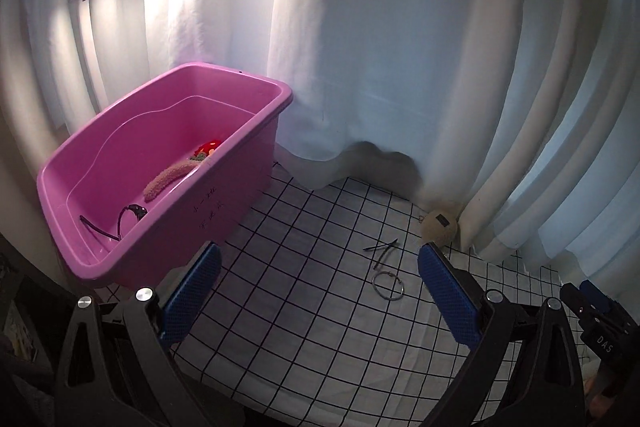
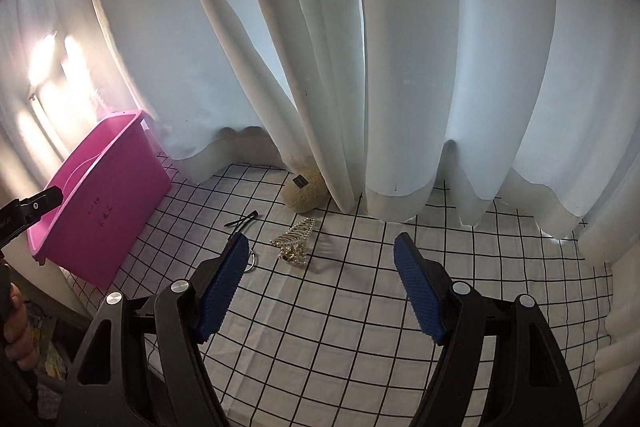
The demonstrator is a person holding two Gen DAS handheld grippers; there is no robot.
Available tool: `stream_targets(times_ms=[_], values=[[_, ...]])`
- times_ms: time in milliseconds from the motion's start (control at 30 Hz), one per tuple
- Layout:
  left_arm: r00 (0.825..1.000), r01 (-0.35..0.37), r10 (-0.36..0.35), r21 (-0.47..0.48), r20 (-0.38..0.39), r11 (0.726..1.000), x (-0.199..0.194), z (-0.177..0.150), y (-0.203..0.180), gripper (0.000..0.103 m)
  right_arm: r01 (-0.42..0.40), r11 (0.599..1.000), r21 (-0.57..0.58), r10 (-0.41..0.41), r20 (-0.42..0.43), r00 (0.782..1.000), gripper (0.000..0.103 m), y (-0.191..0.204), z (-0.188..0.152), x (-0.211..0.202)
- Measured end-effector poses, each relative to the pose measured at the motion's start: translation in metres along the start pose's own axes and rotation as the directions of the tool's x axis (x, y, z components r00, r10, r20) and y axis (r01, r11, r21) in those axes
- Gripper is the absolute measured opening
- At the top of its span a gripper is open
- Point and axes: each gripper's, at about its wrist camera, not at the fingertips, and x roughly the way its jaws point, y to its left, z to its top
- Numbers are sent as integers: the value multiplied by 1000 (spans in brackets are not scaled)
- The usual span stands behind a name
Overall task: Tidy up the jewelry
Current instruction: 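Move both tools back over the table toward the bangle and pearl clip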
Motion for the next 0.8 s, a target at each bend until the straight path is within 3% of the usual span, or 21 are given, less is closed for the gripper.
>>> stream_targets(times_ms=[233, 433, 633, 800], values=[[997, -15, 20, 71, -78, 997, 35, -34, -17, 97, -23, 999, 47, 25, -61, 998, 72, 1, -22, 42], [991, 32, -15, 131, -130, 991, 83, -51, -20, 97, 7, 998, 65, -2, -81, 997, 72, 16, -31, 89], [981, 47, -26, 106, -191, 993, 134, -66, -18, 97, 7, 998, 59, 0, -117, 993, 72, 27, -36, 138], [983, 18, -1, 90, -184, 996, 153, -78, -17, 97, -1, 1000, 17, 3, -131, 991, 72, 33, -36, 175]])
